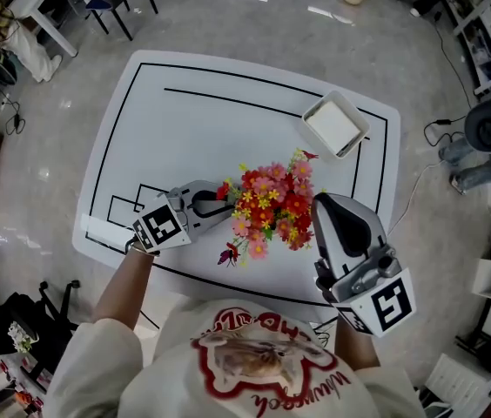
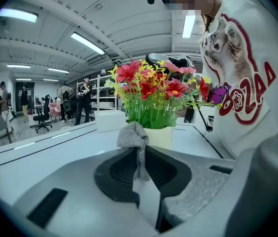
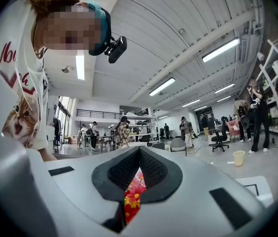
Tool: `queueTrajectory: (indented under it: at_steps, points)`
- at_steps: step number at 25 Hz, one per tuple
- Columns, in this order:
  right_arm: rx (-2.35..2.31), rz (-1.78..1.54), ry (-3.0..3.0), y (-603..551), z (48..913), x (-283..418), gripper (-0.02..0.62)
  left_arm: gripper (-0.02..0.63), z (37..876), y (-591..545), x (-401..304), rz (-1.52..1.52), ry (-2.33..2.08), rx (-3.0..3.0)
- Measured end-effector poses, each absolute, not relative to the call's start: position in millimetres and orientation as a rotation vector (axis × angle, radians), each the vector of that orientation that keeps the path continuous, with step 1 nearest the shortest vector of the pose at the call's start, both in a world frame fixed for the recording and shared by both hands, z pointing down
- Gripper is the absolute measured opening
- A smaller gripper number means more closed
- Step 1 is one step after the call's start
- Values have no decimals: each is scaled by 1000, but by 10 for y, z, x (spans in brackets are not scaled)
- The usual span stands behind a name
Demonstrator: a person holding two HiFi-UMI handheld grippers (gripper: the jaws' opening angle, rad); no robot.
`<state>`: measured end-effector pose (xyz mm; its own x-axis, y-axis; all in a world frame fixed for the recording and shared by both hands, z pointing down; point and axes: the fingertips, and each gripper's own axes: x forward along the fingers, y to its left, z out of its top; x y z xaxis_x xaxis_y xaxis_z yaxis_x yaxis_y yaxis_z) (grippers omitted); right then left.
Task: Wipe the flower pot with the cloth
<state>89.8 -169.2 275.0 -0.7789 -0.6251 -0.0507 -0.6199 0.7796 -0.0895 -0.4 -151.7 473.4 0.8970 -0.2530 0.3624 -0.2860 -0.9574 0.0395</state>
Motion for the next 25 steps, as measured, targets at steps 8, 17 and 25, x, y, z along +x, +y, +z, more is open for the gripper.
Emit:
queueTrajectory:
  at_steps: [8,17,25]
  points:
    - [-1085,-90,2867,-1632,2687,873,-2,43,4717,-1413,-19,535,-447,2969]
    - [-1173,-95,2835,-1440,2724,864,-2,43,4689,-1271,-40,499,-435,2978]
    - [-1247,-84,2802,-1305,2684,908,-2,43,4686,-1135,21,480,-386,2977]
